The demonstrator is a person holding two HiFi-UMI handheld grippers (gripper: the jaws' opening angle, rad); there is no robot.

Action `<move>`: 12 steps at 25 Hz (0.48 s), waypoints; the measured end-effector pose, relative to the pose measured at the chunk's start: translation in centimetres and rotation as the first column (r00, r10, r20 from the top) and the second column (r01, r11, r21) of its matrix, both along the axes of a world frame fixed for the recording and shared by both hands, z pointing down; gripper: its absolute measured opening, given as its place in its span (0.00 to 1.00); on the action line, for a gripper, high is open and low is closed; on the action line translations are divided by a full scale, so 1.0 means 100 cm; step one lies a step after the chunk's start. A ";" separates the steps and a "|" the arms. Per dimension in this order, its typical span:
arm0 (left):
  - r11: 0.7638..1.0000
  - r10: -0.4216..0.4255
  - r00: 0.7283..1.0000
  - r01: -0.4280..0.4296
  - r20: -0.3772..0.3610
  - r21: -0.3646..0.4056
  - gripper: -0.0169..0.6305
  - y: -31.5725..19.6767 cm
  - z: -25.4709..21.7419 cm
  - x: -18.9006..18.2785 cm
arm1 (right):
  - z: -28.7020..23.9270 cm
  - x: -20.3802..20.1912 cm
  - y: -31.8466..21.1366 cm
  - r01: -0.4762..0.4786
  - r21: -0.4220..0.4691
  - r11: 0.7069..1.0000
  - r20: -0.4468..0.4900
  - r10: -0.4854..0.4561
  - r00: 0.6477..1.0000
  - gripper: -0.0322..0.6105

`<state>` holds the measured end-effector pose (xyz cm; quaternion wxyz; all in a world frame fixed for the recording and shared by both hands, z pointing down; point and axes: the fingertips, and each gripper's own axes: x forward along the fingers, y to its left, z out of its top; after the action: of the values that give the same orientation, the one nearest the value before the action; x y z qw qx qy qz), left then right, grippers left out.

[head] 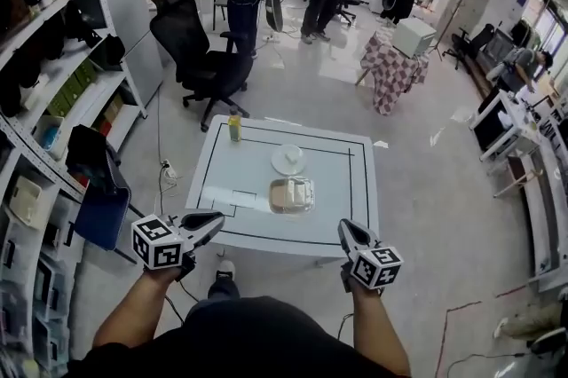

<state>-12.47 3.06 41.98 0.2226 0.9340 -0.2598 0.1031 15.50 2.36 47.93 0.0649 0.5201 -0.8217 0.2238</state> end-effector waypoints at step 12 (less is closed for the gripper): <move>0.991 0.135 0.991 -0.135 -0.009 0.000 0.07 -0.140 0.006 -0.032 | 0.006 -0.052 -0.092 -0.103 -0.051 0.993 0.018 0.104 0.994 0.07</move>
<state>-15.70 -10.98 42.62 0.2166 0.9498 -0.1951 0.1136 10.32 -6.85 48.48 0.0576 0.5577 -0.7885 0.2527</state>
